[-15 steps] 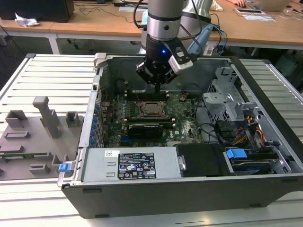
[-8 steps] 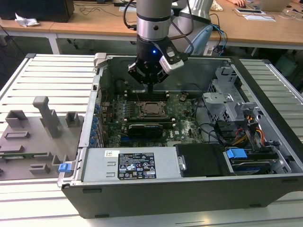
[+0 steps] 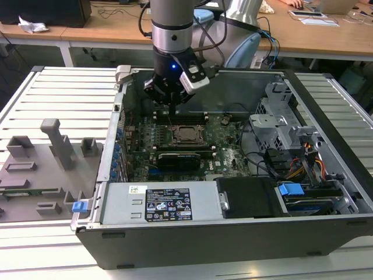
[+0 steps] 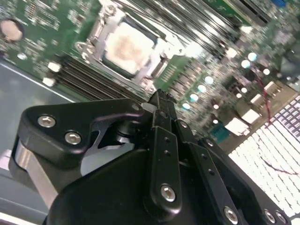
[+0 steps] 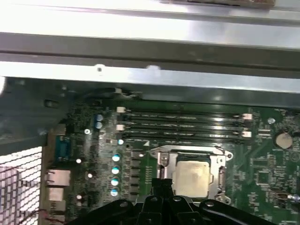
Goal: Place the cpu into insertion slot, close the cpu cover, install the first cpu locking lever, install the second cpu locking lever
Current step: 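Install the first cpu locking lever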
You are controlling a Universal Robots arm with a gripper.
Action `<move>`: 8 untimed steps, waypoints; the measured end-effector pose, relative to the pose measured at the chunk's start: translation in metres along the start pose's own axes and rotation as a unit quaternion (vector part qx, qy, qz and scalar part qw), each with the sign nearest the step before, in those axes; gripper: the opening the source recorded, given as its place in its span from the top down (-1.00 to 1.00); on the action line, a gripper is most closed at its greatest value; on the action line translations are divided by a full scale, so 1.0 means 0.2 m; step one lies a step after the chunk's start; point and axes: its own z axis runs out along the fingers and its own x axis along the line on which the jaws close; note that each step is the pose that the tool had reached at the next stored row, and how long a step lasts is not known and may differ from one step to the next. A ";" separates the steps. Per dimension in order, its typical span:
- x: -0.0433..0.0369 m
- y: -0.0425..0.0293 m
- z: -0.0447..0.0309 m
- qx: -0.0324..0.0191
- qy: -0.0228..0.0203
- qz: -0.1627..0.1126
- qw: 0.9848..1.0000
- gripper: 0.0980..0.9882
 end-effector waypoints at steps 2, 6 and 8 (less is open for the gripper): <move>0.028 0.002 0.004 0.000 0.000 0.000 1.000 0.98; 0.085 0.009 0.008 0.000 0.000 0.000 1.000 0.98; 0.100 0.014 0.011 0.000 0.000 0.000 1.000 0.98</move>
